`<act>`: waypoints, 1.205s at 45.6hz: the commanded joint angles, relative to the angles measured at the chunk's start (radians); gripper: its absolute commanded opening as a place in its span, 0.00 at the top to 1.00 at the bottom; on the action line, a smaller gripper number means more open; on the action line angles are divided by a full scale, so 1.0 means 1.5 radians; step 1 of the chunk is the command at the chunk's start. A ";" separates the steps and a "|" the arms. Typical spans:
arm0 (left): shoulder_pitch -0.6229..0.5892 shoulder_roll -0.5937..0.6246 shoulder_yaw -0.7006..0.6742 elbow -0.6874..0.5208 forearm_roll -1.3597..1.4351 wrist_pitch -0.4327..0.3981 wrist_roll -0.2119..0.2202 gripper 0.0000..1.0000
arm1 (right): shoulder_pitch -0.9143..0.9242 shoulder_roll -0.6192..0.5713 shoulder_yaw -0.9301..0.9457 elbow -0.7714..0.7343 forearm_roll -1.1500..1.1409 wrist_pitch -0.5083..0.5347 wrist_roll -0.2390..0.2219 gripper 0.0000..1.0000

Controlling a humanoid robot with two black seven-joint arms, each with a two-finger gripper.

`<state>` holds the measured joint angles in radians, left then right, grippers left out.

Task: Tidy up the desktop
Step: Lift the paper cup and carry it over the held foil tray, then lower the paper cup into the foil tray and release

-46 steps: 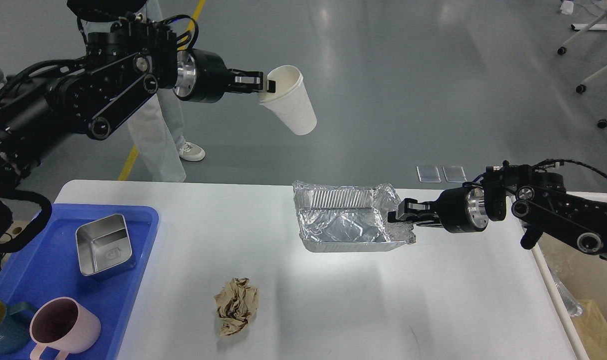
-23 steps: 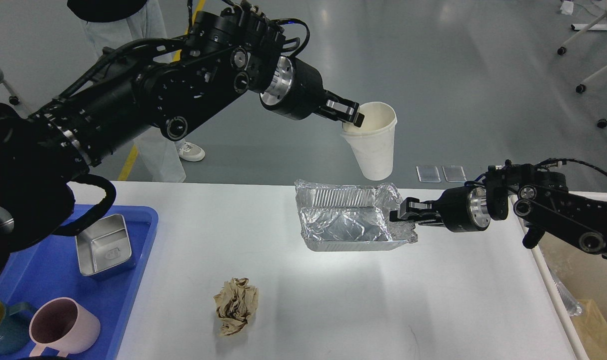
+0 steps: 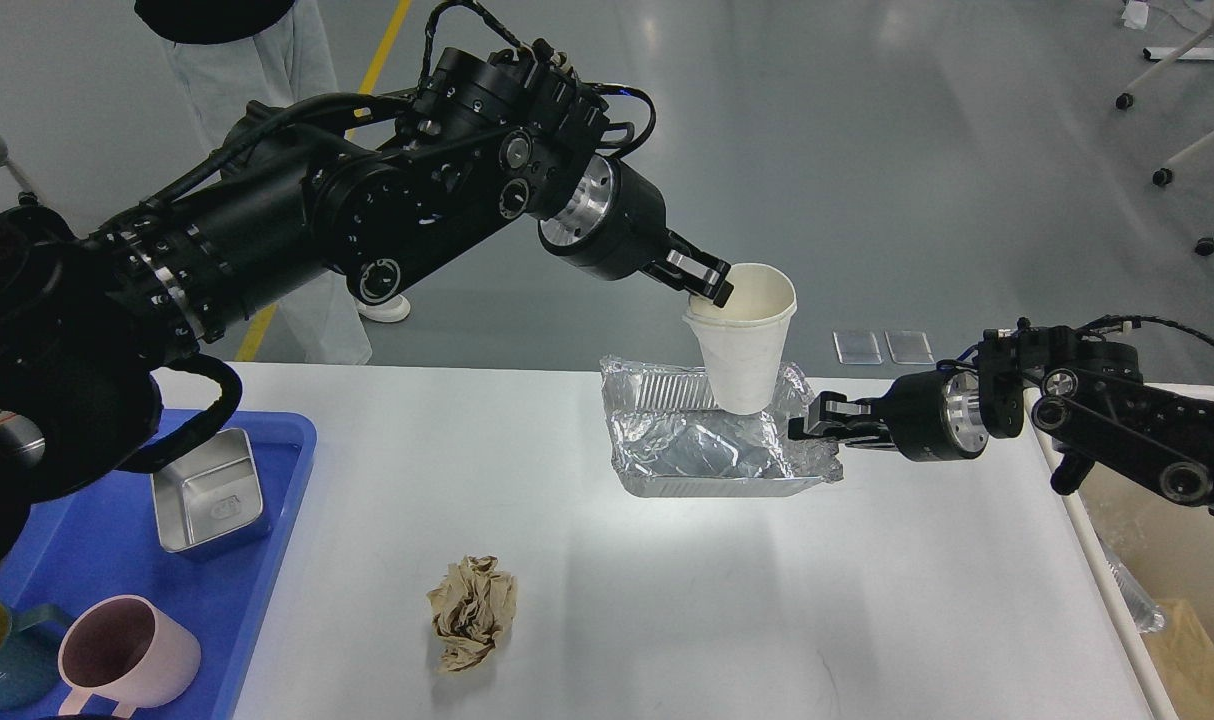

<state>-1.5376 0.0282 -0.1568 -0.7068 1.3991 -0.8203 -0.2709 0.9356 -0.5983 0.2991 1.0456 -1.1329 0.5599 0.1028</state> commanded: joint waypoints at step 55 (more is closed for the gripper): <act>0.030 -0.020 0.025 0.015 -0.095 0.130 -0.003 0.04 | 0.007 -0.014 0.001 0.003 0.005 0.002 0.000 1.00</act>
<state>-1.4608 -0.0446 -0.1192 -0.6867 1.3165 -0.6234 -0.2671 0.9464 -0.6119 0.2991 1.0509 -1.1259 0.5629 0.1028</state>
